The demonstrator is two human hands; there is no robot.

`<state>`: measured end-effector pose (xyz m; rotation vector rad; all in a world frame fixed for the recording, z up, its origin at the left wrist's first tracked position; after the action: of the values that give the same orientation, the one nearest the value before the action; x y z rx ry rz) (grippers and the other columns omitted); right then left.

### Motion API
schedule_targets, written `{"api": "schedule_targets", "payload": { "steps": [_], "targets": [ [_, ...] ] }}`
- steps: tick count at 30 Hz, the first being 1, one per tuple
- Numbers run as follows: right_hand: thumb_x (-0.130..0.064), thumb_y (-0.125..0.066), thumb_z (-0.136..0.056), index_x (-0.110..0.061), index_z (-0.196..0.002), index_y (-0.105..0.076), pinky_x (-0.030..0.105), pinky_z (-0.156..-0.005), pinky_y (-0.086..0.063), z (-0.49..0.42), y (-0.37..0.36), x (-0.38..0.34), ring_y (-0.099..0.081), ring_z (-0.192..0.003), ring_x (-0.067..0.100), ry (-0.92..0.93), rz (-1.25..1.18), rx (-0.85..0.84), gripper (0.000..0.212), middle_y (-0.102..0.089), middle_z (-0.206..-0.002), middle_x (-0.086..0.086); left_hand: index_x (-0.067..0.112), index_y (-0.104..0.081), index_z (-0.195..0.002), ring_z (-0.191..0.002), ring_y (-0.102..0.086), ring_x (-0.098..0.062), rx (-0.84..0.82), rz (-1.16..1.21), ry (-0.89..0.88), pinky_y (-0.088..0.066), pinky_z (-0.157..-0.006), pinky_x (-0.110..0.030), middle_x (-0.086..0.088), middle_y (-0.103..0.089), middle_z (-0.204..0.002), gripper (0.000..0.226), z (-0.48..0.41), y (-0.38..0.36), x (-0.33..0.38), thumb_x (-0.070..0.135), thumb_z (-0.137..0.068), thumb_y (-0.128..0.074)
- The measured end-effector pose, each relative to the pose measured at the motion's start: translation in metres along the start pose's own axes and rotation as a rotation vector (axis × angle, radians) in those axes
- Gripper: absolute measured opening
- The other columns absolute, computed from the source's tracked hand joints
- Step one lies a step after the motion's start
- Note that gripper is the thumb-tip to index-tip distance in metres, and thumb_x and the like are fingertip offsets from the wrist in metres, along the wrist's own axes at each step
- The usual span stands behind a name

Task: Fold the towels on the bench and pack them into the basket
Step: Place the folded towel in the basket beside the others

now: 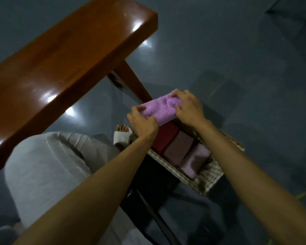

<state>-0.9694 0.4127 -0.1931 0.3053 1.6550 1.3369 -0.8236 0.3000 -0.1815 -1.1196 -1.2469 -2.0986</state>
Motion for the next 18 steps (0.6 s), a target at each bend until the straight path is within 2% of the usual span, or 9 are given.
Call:
{"api": "schedule_targets", "payload": {
  "steps": [3, 5, 8, 11, 13, 15, 18],
  "targets": [
    [-0.012, -0.063, -0.086, -0.027, -0.127, -0.058, 0.042, -0.077, -0.051, 0.02, -0.025, 0.025, -0.059, -0.103, 0.033, -0.026, 0.112, -0.064, 0.043, -0.054, -0.111, 0.007, 0.011, -0.061, -0.11, -0.1, -0.048, -0.019, -0.023, -0.008, 0.122, -0.042, -0.09, -0.027, -0.012, -0.049, -0.125, 0.041, 0.017, -0.027, -0.028, -0.009, -0.075, -0.054],
    [-0.014, -0.066, -0.085, -0.025, -0.131, -0.057, 0.042, -0.074, -0.052, 0.032, -0.044, 0.042, -0.061, -0.101, 0.036, -0.021, 0.184, -0.114, 0.048, -0.056, -0.12, 0.008, 0.008, -0.063, -0.107, -0.103, -0.054, -0.024, -0.044, -0.026, 0.171, -0.045, -0.093, -0.028, -0.015, -0.052, -0.126, 0.037, 0.025, -0.042, -0.046, -0.01, -0.075, -0.055],
    [-0.014, -0.069, -0.084, -0.022, -0.132, -0.056, 0.043, -0.072, -0.052, 0.048, -0.07, 0.067, -0.063, -0.098, 0.04, -0.042, 0.237, -0.184, 0.05, -0.054, -0.13, 0.011, 0.007, -0.063, -0.106, -0.096, -0.051, -0.02, -0.091, -0.066, 0.22, -0.047, -0.091, -0.026, -0.015, -0.05, -0.129, 0.033, 0.032, -0.062, -0.067, -0.012, -0.08, -0.055],
    [-0.013, -0.071, -0.083, -0.02, -0.135, -0.055, 0.041, -0.068, -0.051, 0.057, -0.091, 0.086, -0.064, -0.095, 0.04, -0.069, 0.27, -0.229, 0.054, -0.055, -0.126, 0.015, 0.006, -0.063, -0.107, -0.093, -0.051, -0.02, -0.125, -0.101, 0.263, -0.054, -0.092, -0.036, -0.017, -0.051, -0.129, 0.033, 0.034, -0.08, -0.088, -0.012, -0.079, -0.058],
    [-0.014, -0.071, -0.084, -0.021, -0.138, -0.053, 0.041, -0.067, -0.051, 0.06, -0.103, 0.1, -0.065, -0.096, 0.039, -0.089, 0.281, -0.262, 0.057, -0.055, -0.125, 0.014, 0.005, -0.062, -0.108, -0.09, -0.053, -0.021, -0.149, -0.122, 0.288, -0.055, -0.089, -0.037, -0.019, -0.054, -0.126, 0.034, 0.037, -0.093, -0.102, -0.011, -0.078, -0.06],
    [-0.018, -0.073, -0.085, -0.024, -0.141, -0.051, 0.043, -0.07, -0.052, 0.061, -0.114, 0.114, -0.065, -0.099, 0.04, -0.125, 0.274, -0.307, 0.06, -0.054, -0.13, 0.013, 0.006, -0.064, -0.11, -0.098, -0.058, -0.026, -0.148, -0.114, 0.367, -0.052, -0.09, -0.034, -0.02, -0.059, -0.125, 0.034, 0.041, -0.107, -0.117, -0.009, -0.079, -0.062],
    [-0.018, -0.071, -0.086, -0.024, -0.143, -0.049, 0.044, -0.08, -0.052, 0.065, -0.132, 0.133, -0.064, -0.105, 0.04, -0.202, 0.217, -0.369, 0.061, -0.05, -0.136, 0.012, 0.005, -0.065, -0.118, -0.118, -0.059, -0.035, -0.133, -0.09, 0.521, -0.045, -0.101, -0.033, -0.02, -0.06, -0.129, 0.034, 0.051, -0.125, -0.136, -0.005, -0.085, -0.064]
  ]
}}
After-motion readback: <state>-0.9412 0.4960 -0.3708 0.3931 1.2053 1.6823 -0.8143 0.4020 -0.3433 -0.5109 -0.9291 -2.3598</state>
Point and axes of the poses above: each hand's wrist, its own z-axis away from the middle knuckle, its own y-axis out of the back of the hand, x = y × z, the point moved 4 cm from there along -z, towards the middle knuckle
